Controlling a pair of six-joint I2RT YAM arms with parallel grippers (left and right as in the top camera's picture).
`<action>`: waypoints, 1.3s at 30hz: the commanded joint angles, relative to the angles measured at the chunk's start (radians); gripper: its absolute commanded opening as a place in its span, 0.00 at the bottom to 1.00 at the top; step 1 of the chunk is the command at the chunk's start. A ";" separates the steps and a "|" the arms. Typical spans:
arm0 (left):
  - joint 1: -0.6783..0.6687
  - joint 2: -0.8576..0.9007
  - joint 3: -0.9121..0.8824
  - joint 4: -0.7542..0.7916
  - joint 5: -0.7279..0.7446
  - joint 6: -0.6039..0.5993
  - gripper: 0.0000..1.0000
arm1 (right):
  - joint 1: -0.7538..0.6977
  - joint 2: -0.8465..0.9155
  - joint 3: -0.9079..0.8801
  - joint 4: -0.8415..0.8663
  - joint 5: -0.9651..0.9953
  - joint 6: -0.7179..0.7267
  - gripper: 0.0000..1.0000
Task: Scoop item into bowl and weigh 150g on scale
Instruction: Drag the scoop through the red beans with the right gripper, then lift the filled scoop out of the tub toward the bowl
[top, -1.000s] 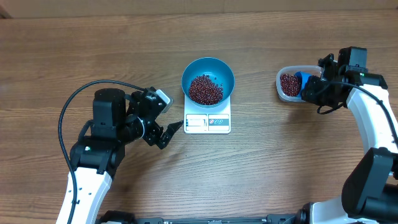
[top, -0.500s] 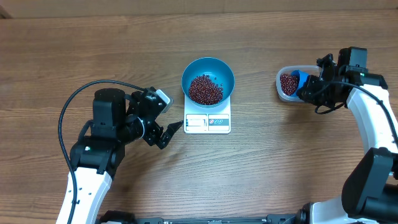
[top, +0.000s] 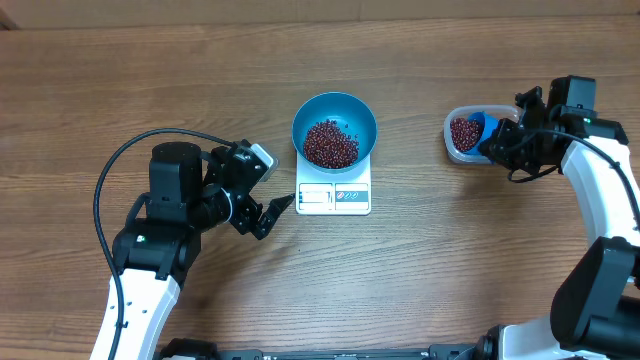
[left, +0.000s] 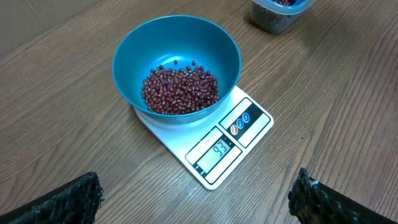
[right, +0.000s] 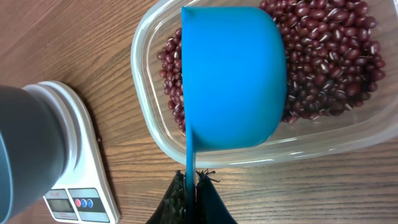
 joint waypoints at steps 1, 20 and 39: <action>0.008 -0.005 -0.005 0.001 0.002 0.019 1.00 | -0.027 -0.016 0.005 0.000 -0.022 0.008 0.04; 0.008 -0.005 -0.005 0.001 0.002 0.019 0.99 | -0.177 -0.016 0.005 -0.015 -0.282 -0.004 0.04; 0.008 -0.005 -0.005 0.001 0.002 0.019 1.00 | -0.271 -0.016 0.005 -0.010 -0.621 -0.061 0.04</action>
